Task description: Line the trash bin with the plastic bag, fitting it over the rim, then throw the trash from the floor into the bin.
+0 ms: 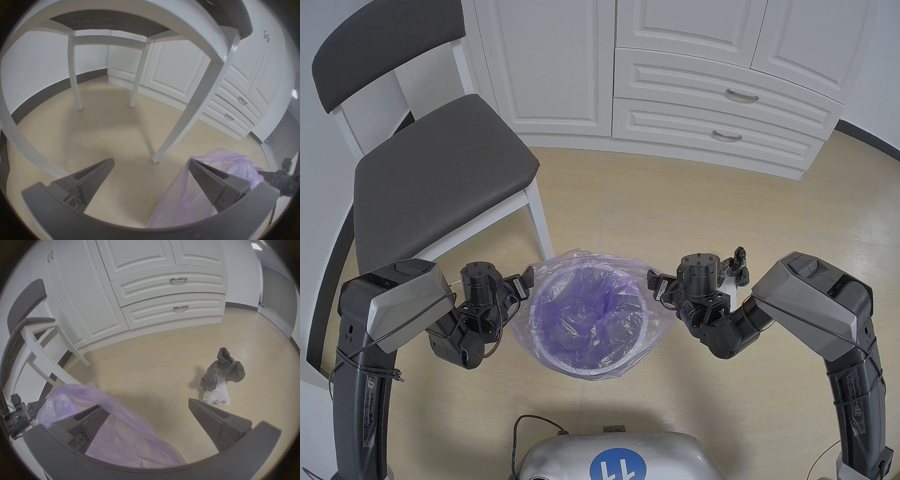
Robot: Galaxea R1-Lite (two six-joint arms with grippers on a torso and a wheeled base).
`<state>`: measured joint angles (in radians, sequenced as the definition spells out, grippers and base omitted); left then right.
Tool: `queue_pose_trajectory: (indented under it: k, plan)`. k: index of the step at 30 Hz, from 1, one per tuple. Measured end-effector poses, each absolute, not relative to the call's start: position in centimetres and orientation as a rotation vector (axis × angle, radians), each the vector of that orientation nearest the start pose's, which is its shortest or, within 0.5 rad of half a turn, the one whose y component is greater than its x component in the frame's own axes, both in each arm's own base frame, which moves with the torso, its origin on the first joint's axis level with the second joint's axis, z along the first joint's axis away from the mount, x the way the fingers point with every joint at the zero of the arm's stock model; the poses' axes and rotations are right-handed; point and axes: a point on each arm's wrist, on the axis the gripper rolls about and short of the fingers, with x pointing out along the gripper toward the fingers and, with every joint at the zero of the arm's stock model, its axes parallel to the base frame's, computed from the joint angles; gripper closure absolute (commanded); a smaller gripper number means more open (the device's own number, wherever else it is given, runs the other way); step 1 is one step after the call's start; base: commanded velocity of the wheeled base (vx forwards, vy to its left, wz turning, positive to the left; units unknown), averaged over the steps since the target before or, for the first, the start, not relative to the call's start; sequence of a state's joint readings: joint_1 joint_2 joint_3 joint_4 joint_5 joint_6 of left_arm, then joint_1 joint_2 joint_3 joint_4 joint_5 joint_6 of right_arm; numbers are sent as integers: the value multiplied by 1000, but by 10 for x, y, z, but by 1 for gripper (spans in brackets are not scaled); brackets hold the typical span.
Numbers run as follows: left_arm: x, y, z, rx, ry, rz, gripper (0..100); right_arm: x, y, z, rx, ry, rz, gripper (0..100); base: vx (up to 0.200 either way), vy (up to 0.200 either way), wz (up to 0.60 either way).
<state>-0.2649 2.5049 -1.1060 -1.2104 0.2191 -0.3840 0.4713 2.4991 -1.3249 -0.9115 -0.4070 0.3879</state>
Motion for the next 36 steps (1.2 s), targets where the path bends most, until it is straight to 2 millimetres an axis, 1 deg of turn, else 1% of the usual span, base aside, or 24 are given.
queue_pose_trajectory:
  k: [3,7,10,13,17,22,27,30,33,36]
  plan:
    - [434,-109,-8,-328,217,13,0,427,207,15,265,262,13,0,0,0,0]
    - [434,-103,-21,-304,305,42,0,426,207,6,245,291,9,0,0,0,0]
    - [434,-97,-26,-290,350,62,0,425,207,2,237,307,8,0,0,0,0]
    - [434,-91,-22,-290,349,75,0,424,208,3,238,305,11,0,0,0,0]
    - [431,-88,-9,-291,338,69,0,417,208,15,237,294,21,0,0,0,0]
    - [413,-84,11,-264,361,9,0,397,202,33,173,315,43,0,0,0,0]
    - [391,-79,22,-232,415,-102,0,378,190,37,65,368,80,0,0,0,0]
    - [379,-75,22,-191,458,-151,0,368,183,32,-3,424,101,0,0,0,0]
    - [370,-71,17,-134,520,-172,0,362,179,27,-38,479,114,0,0,0,0]
    - [366,-67,12,-113,556,-175,0,360,178,21,-52,512,122,0,0,0,0]
